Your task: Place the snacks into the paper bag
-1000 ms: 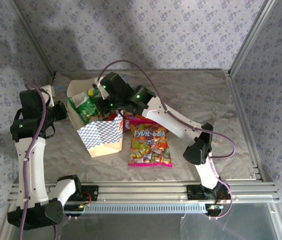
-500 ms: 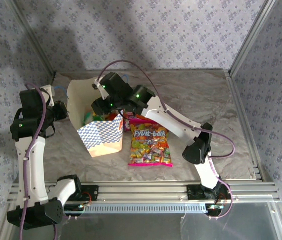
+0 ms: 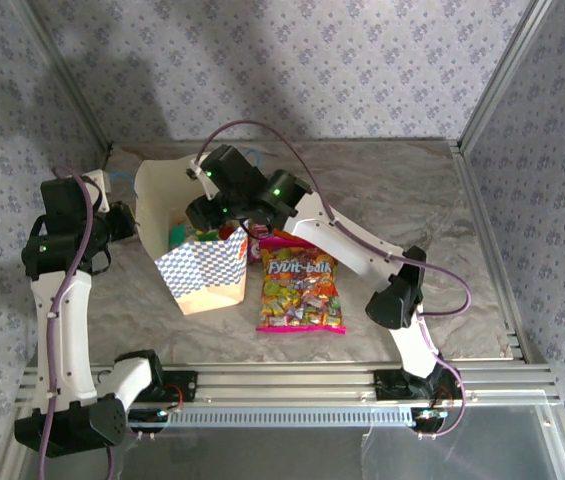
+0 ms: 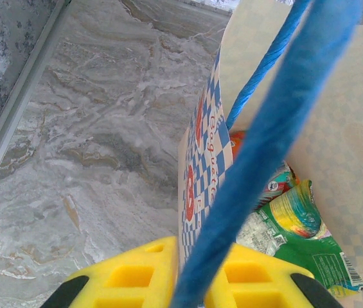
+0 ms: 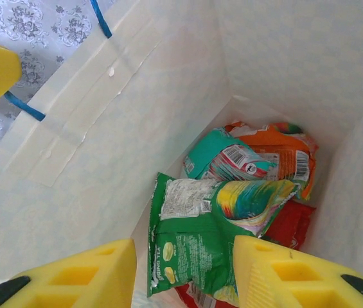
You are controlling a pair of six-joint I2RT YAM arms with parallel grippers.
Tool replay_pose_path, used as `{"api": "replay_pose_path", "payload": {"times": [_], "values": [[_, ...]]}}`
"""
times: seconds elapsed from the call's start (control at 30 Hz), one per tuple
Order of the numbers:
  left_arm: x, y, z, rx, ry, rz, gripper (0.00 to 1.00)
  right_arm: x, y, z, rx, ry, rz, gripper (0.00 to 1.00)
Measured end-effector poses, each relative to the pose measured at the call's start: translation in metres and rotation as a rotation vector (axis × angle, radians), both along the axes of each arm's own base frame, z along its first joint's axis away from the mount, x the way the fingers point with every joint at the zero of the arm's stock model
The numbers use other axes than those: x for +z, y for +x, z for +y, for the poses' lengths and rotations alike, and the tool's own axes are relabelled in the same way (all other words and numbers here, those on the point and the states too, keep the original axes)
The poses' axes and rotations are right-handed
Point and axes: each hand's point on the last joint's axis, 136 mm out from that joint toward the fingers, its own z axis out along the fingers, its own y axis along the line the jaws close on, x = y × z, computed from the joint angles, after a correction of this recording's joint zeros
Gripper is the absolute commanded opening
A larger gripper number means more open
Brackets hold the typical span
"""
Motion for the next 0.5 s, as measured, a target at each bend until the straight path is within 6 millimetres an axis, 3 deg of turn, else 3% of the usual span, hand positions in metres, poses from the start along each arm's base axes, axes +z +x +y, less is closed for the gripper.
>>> {"api": "replay_pose_path", "payload": {"times": [0.33,0.5], "values": [[0.000,0.000,0.000,0.000,0.000,0.000,0.18,0.032,-0.009,-0.029,-0.016,0.009,-0.078,0.48],[0.000,0.000,0.000,0.000,0.000,0.000,0.18,0.036,-0.009,-0.049,-0.047,-0.013,-0.113,0.50]]}}
